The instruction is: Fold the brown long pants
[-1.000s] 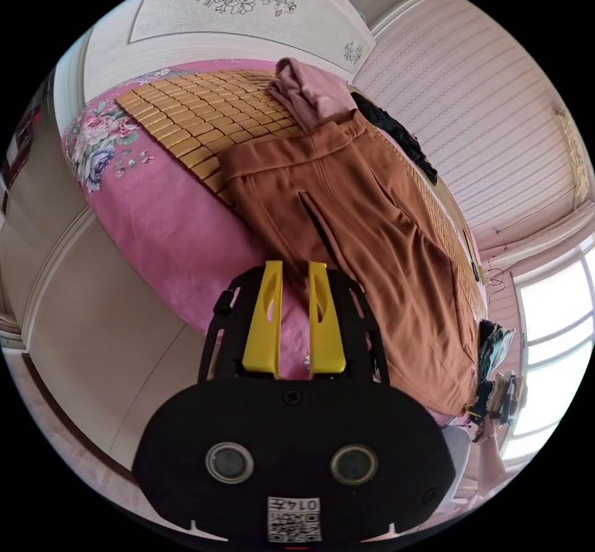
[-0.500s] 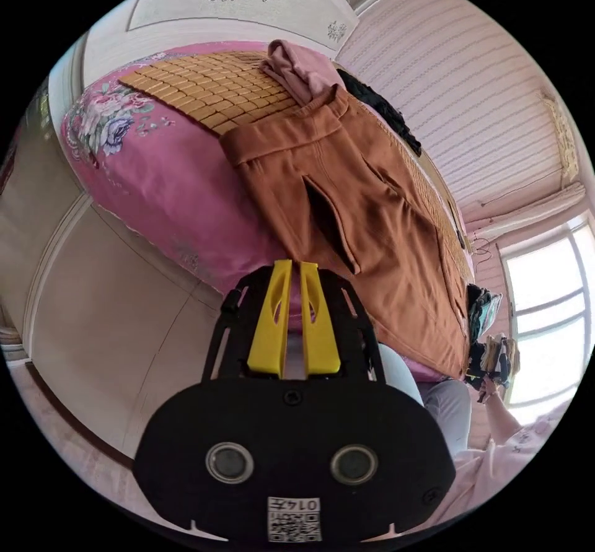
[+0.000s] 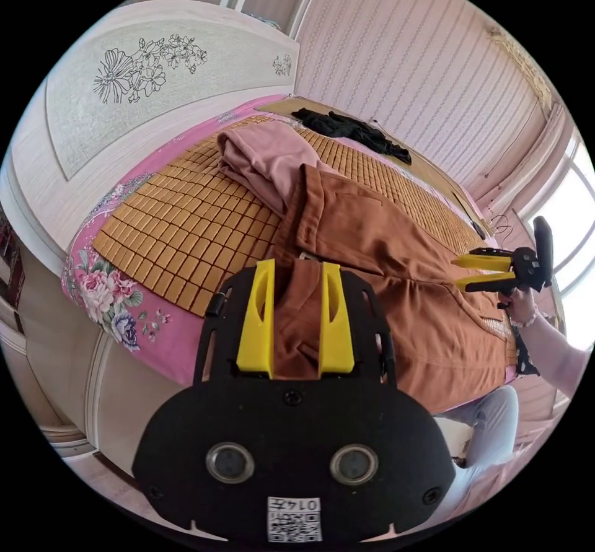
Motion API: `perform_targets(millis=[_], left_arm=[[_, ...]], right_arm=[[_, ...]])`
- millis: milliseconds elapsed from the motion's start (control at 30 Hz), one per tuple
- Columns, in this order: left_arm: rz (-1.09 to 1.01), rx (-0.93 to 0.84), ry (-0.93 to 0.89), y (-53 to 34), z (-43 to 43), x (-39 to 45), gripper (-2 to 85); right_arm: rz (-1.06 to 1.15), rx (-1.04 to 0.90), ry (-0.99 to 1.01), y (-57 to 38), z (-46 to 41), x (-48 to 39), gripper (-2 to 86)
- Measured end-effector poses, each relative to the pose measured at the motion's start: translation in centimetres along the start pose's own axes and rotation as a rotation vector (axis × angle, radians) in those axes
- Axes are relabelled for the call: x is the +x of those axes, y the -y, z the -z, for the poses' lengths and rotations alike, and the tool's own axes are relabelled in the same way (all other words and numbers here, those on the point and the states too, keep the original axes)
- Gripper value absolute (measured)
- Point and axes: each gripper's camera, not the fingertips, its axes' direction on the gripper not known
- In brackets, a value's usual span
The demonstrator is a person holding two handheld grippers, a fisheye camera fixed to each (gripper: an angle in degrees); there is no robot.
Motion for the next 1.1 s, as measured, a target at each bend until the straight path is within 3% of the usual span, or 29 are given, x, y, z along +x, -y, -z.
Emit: perform_targets(millis=[167,300,367,500,633,700,767,867,1033,1100], left_arm=[[-0.051,-0.19,-0.005,-1.4,-5.0,0.8,9.1],[-0.212,-0.1,0.116,-3.4,-5.2,2.9,6.4],[-0.27,-0.099,0.157,-3.6,-5.0,4.0,4.9],[-0.261,-0.069,0.107,-3.3,-3.8,3.8,3.5],[-0.507,0.352,0.117,-5.2,1.8,6.5,3.3],[-0.456,0.255,0.178,-4.5,0.0,6.4,3.5],[-0.233,-0.118,0.122,-2.3,-5.5,3.3,4.6],[-0.073,-0.1,-0.001,-1.4,-5.5,0.7,5.3],[-0.081,-0.067,0.014,-1.9,-3.9,0.2,5.9],[-0.072,-0.017,0.034,-2.7,-2.0,-0.3,5.8]], right_arm=[[0.18,-0.062,-0.069,12.0,-6.3,-4.7,11.1],[0.231,-0.148,-0.136,13.9,-10.3,-5.2,9.1],[0.167,-0.107,-0.021,13.7,-9.9,-3.4,3.7],[0.065,-0.015,-0.026,12.1,-8.0,-0.9,1.3],[-0.055,0.248,0.083,7.8,-3.9,1.6,1.1],[-0.064,0.278,0.118,6.5,-4.1,2.0,1.2],[-0.067,0.204,0.161,6.1,-6.3,2.2,1.6],[-0.039,0.115,0.18,6.0,-9.1,1.6,2.7],[0.098,-0.01,0.12,5.0,-12.3,-0.5,7.3],[0.075,0.03,0.122,2.8,-11.1,0.3,7.7]])
